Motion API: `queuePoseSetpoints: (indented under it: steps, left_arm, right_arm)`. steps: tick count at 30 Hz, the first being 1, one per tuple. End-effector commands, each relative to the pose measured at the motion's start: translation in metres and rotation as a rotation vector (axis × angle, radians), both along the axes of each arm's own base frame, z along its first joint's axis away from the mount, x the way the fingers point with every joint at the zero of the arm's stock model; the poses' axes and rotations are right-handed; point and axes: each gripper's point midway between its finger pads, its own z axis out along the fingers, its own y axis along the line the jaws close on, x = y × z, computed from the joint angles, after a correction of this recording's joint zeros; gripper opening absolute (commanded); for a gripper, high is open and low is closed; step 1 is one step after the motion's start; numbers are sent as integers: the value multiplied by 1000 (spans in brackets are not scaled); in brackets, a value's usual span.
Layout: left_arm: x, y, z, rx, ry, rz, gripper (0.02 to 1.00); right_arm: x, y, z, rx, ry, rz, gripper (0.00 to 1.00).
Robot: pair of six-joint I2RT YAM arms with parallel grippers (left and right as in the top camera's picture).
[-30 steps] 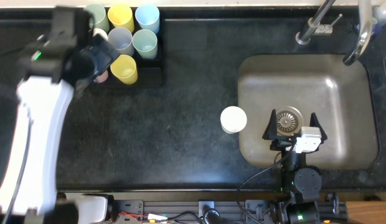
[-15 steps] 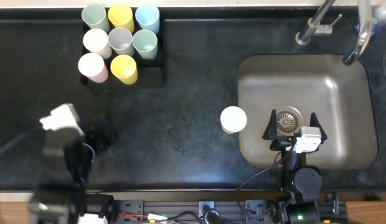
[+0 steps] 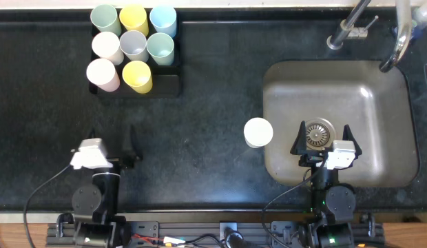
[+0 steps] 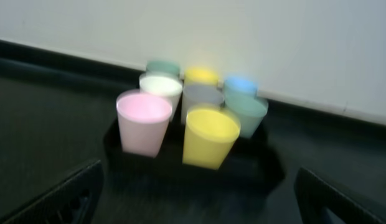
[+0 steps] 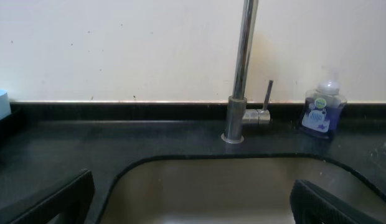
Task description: Store Cups
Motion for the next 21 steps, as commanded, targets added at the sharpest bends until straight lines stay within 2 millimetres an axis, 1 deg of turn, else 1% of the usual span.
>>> queuePoseSetpoints:
  steps: [1, 21]
  left_arm:
    - [-1, -16, -6, 250, 5, -115, 998]
    - [-1, -16, -6, 252, 5, -115, 998]
  right_arm:
    - [0, -1, -3, -3, 0, -6, 998]
    - [0, -1, -3, -3, 0, -6, 998]
